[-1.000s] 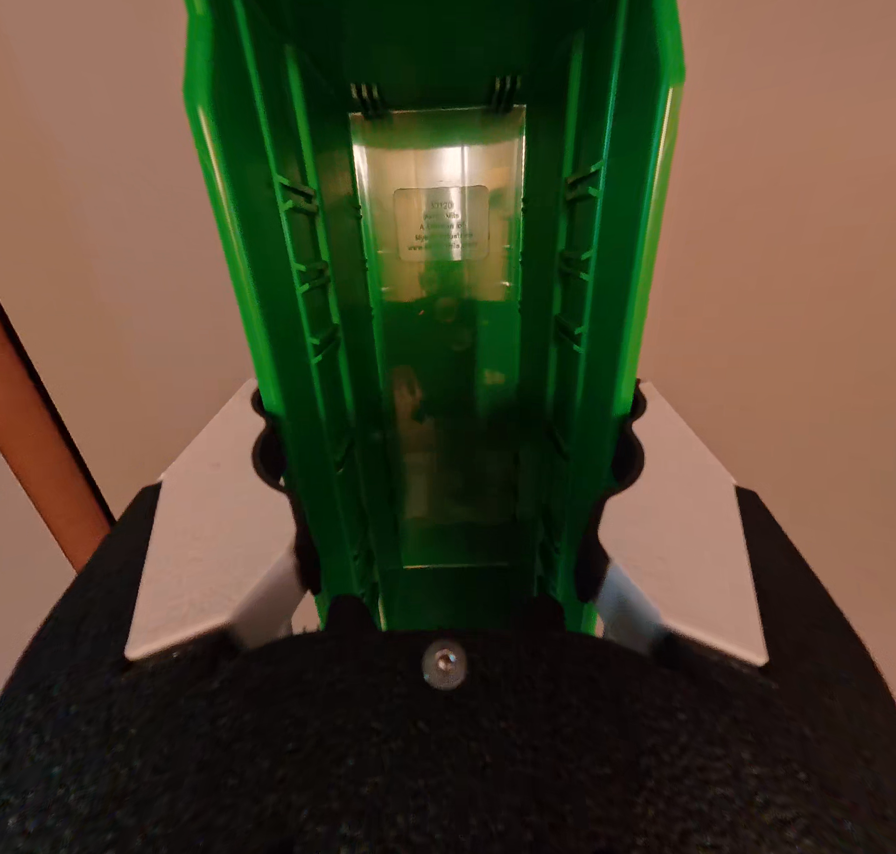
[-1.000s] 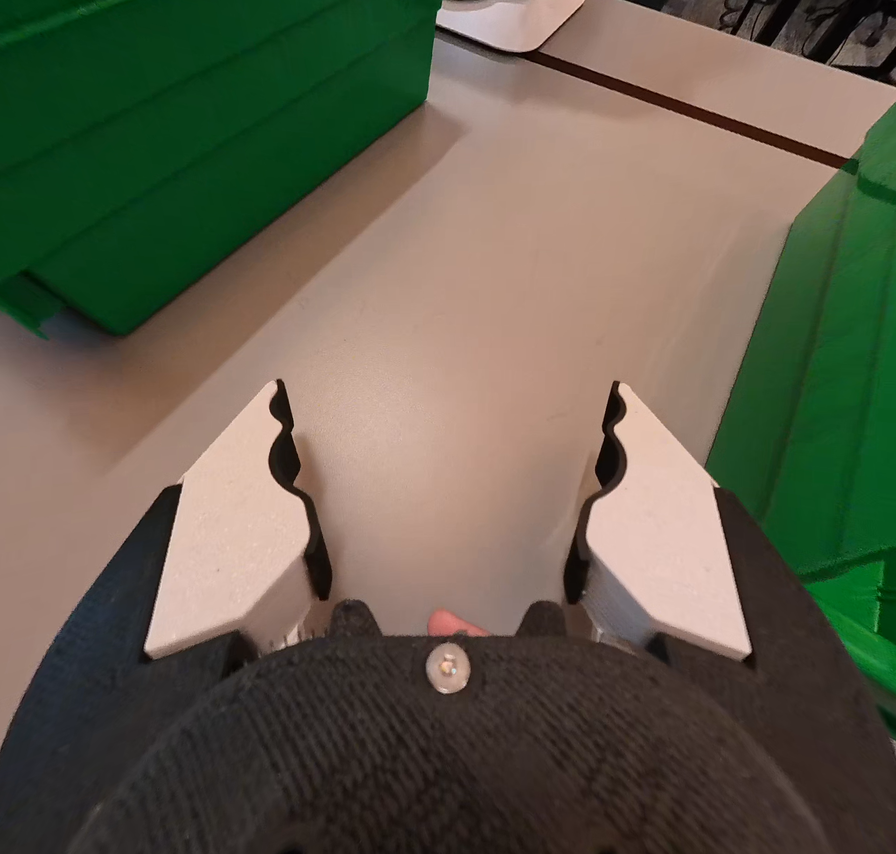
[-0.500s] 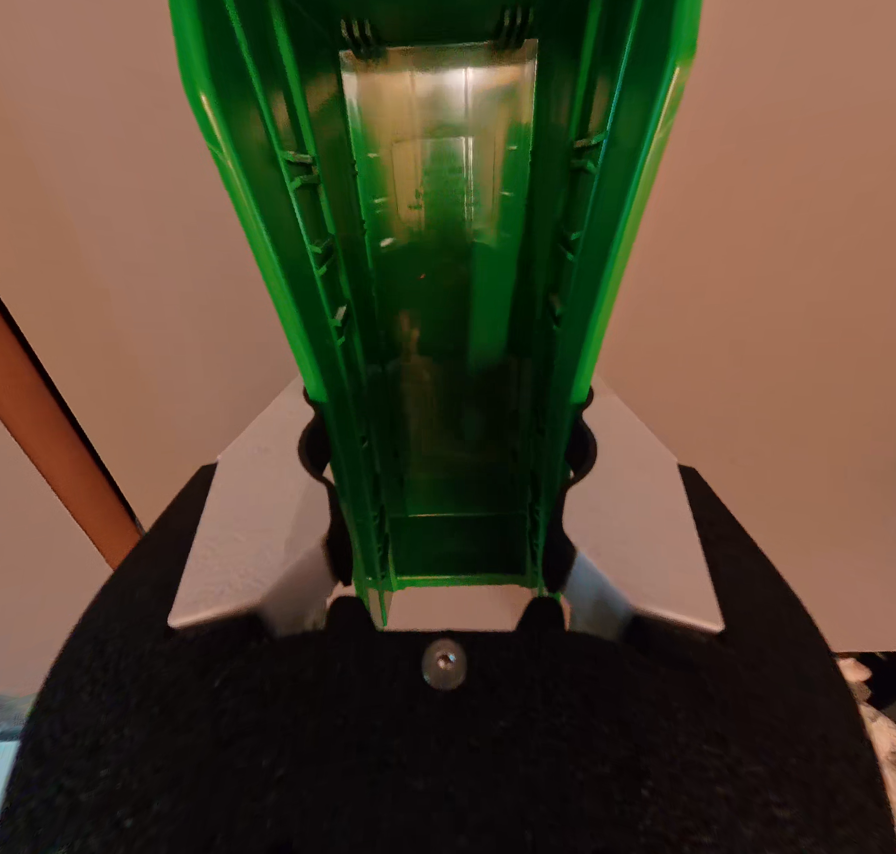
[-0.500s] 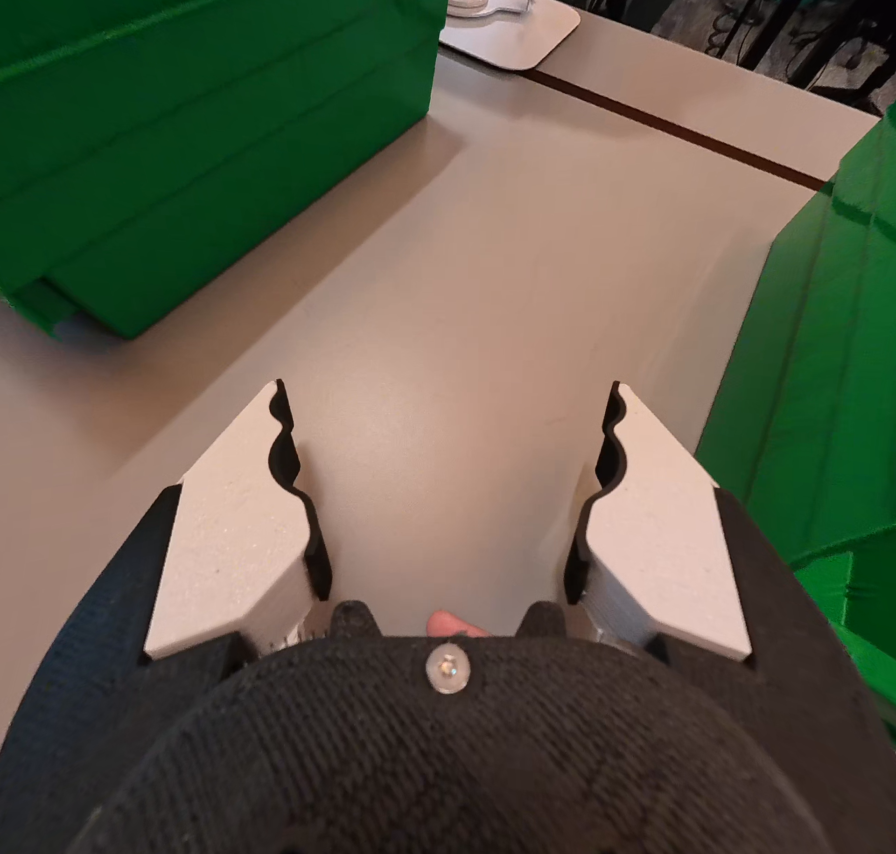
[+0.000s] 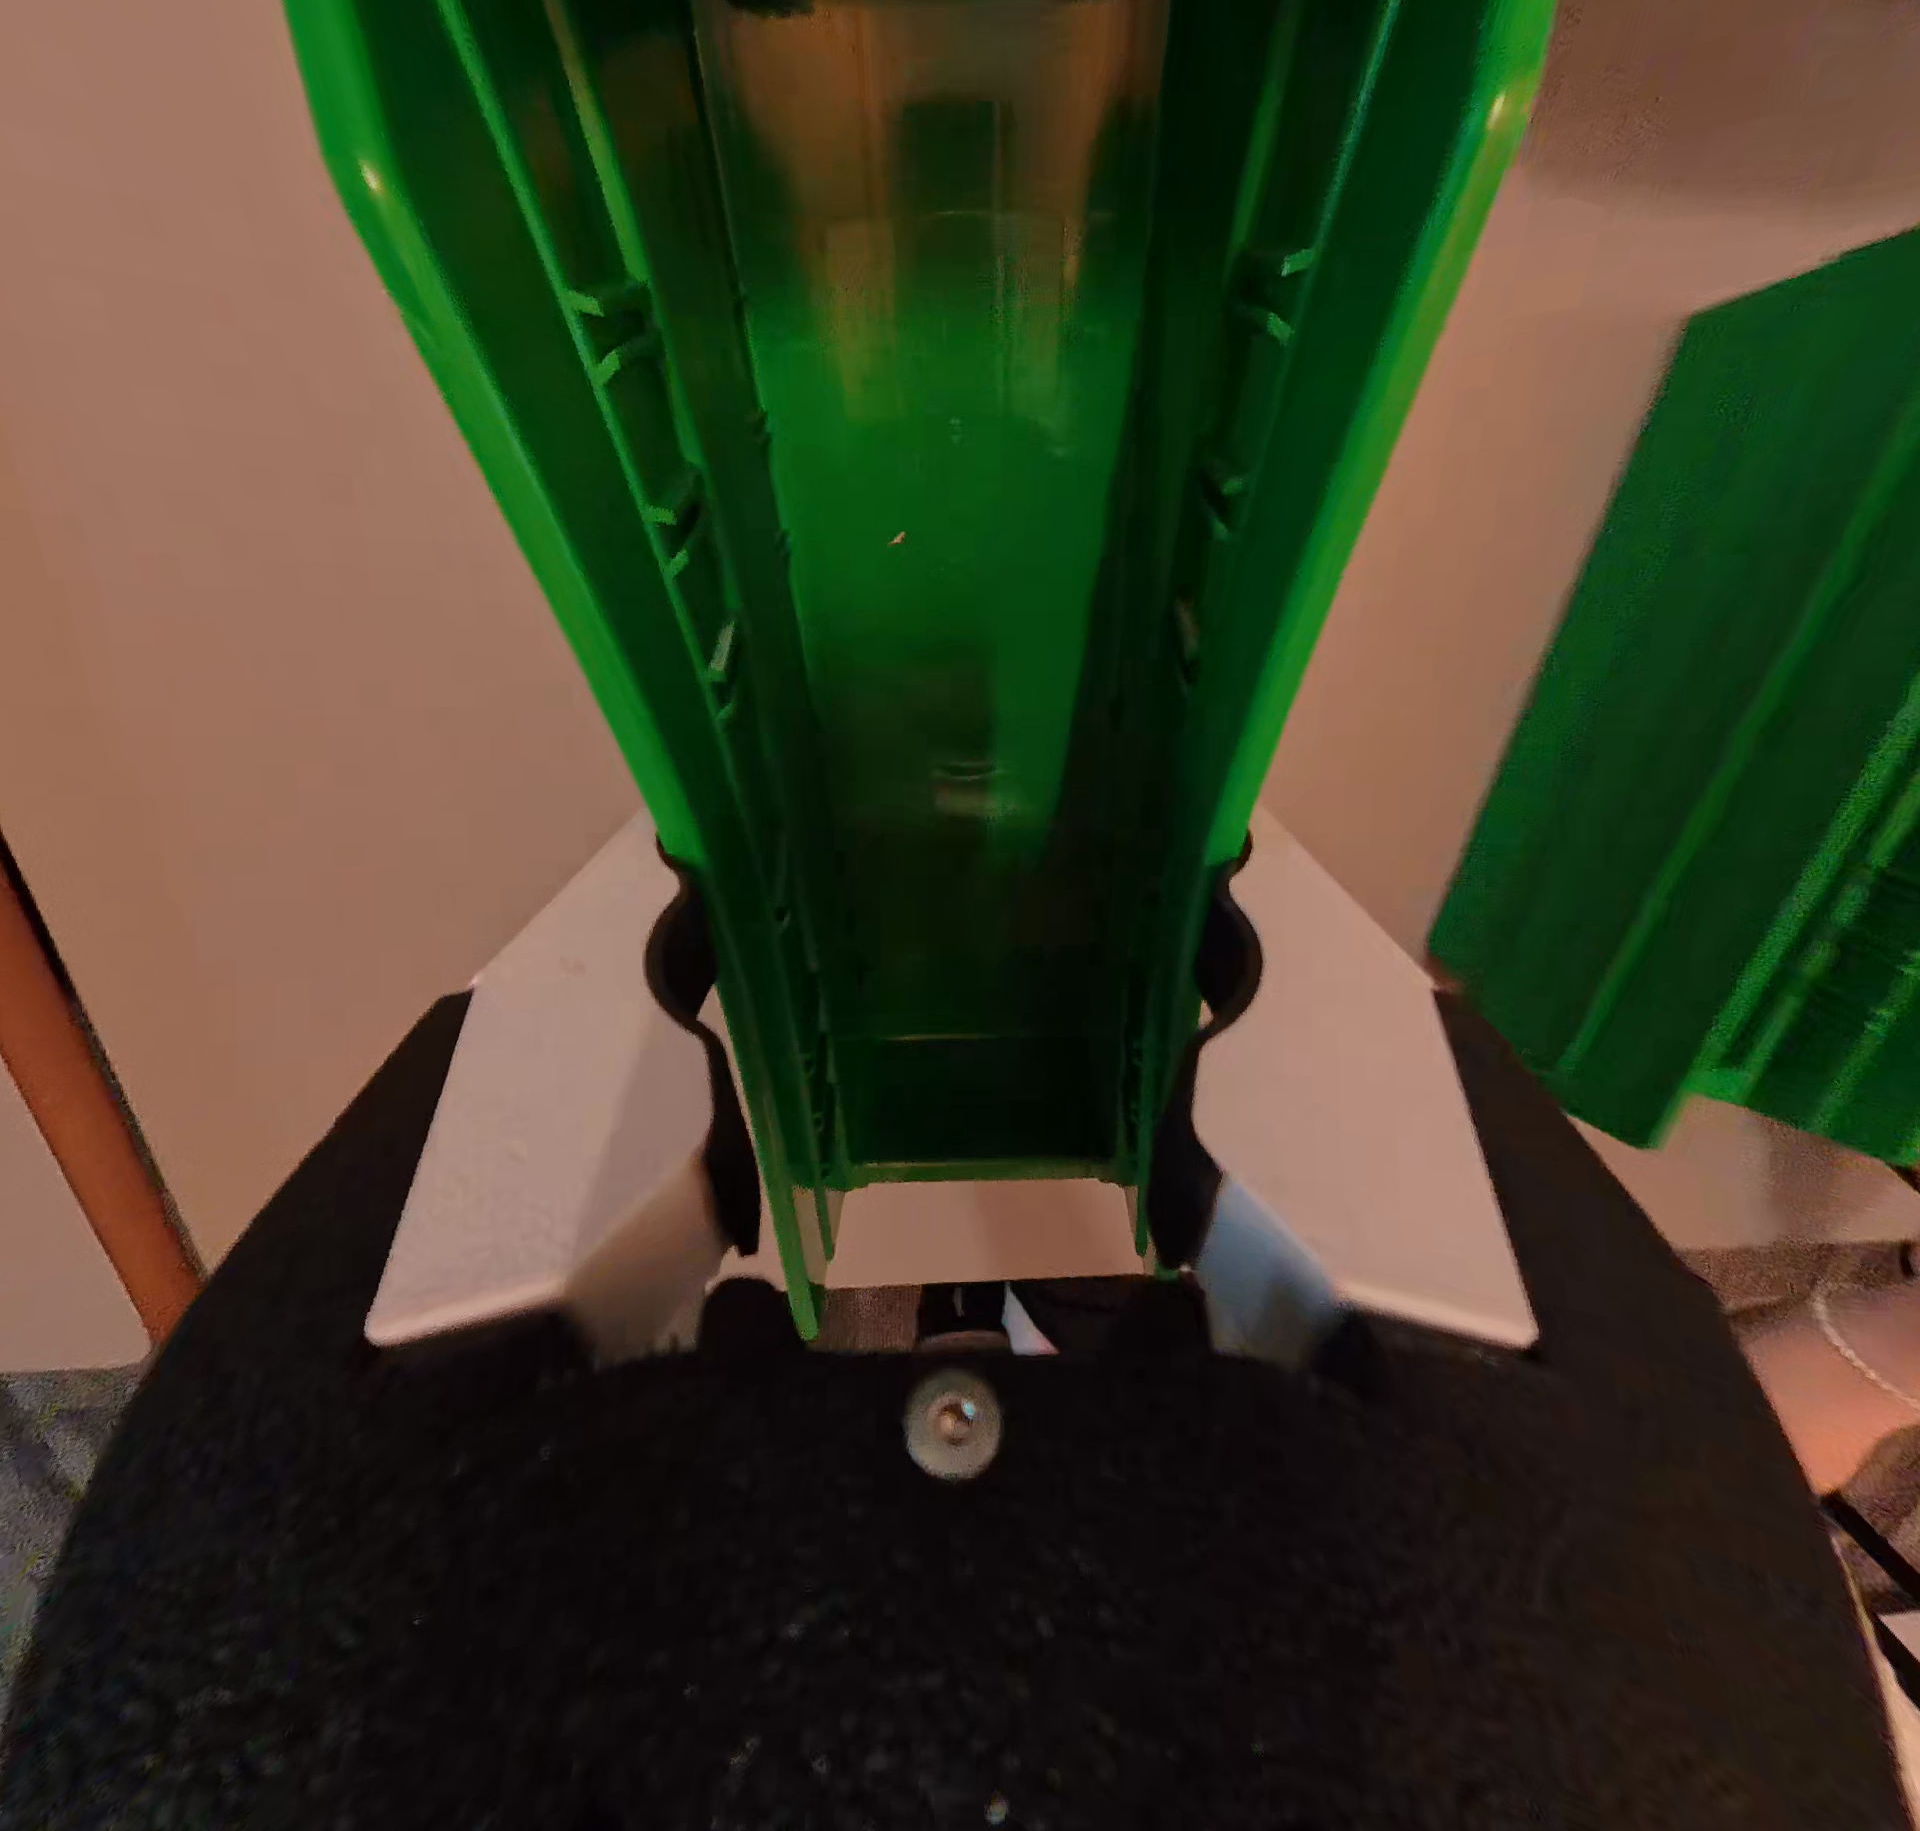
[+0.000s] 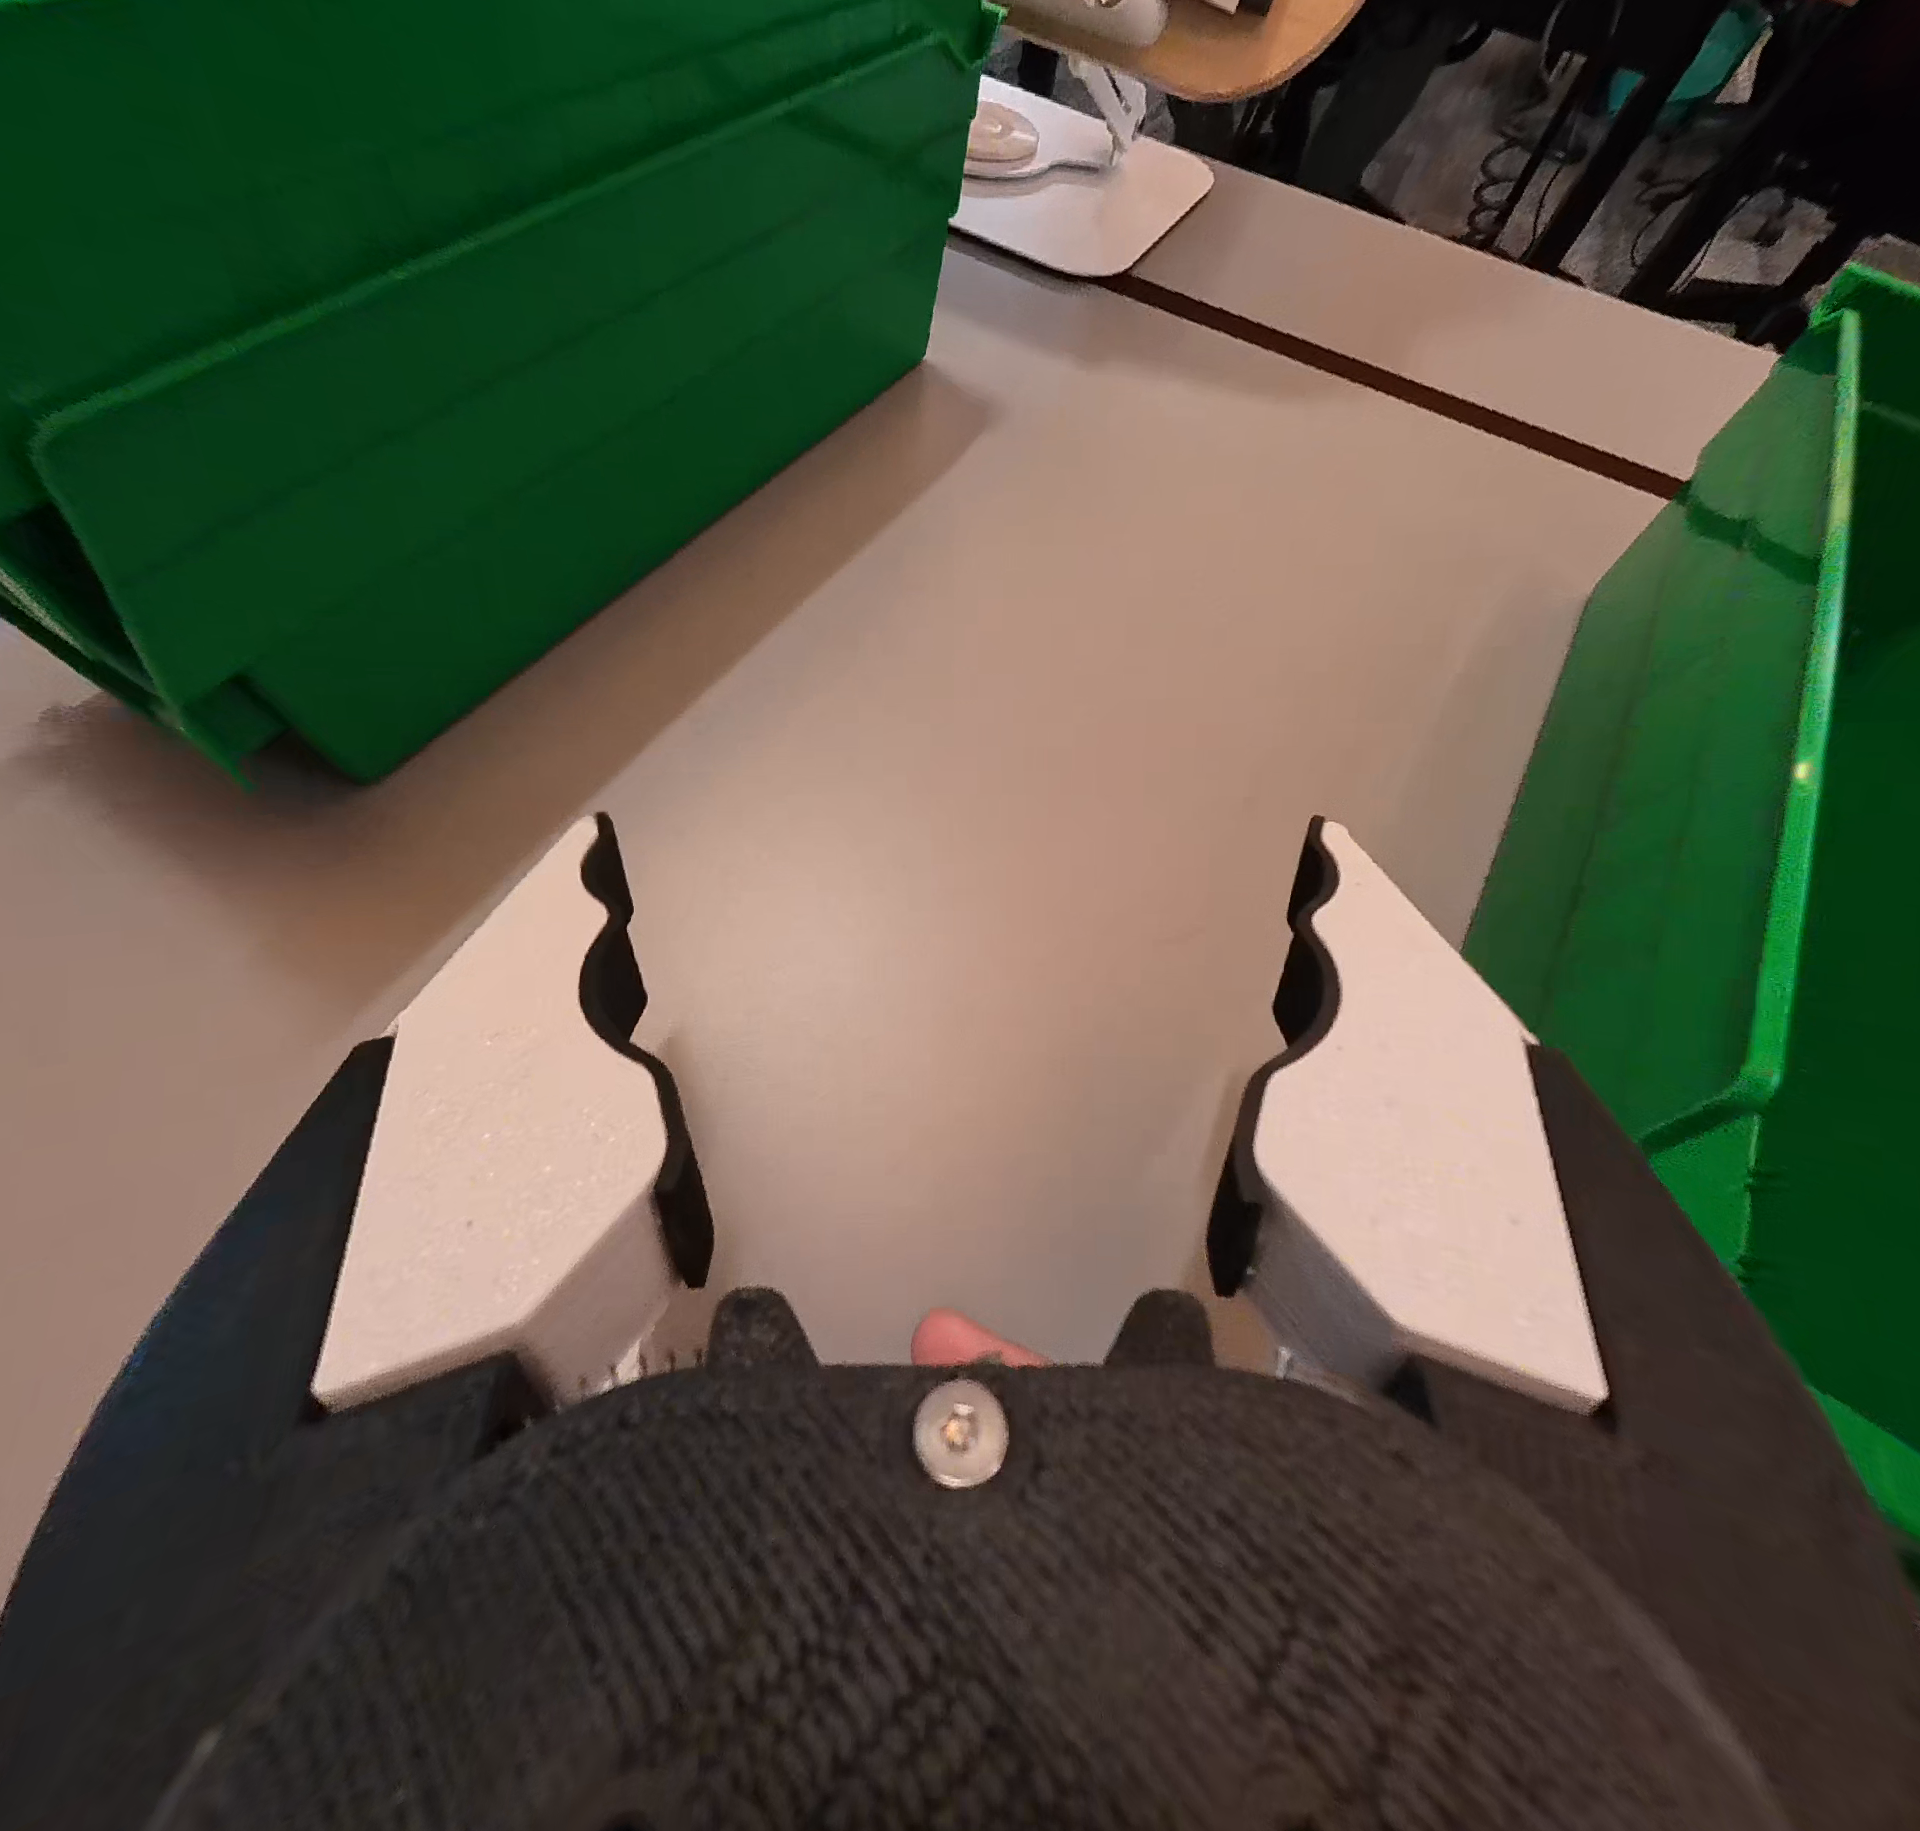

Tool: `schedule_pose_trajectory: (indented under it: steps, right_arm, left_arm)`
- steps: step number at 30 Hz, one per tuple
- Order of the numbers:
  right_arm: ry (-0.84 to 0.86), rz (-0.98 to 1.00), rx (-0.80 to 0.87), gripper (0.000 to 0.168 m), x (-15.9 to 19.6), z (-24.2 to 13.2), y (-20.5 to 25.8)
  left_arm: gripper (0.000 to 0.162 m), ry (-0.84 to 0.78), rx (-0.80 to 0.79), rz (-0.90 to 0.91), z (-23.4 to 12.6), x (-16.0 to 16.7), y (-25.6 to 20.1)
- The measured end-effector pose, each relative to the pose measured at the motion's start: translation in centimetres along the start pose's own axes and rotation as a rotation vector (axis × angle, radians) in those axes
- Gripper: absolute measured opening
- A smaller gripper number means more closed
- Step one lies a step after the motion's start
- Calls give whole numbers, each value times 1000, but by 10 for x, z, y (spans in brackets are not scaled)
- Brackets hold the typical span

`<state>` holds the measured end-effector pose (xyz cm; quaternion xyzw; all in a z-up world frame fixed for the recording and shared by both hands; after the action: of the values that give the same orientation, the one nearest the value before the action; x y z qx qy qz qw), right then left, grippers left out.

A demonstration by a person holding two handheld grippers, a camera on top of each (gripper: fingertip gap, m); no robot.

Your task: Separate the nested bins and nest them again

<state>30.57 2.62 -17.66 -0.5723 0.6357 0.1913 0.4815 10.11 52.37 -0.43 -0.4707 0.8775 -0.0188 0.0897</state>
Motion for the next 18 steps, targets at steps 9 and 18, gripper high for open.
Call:
schedule_pose_trajectory:
  steps: [9,18]
  right_arm:
    - [-45,-5,5,125,-10,-8,3]
    - [-70,-13,-3,125,-16,-13,7]
  left_arm:
    - [96,-71,80,72,-64,33,-121]
    - [96,-60,159,133,-43,64,-212]
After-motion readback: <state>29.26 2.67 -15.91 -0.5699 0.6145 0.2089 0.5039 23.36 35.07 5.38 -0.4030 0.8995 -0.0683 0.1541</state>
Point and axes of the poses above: each gripper's, where its closed fingertips meet, z out along the fingers, x out of its underside, y = z × x across the jaws, the point moved 10 cm from there along -z, back along the fingers, and after that the axes turned 13 degrees about -z, right-handed, at the moved point
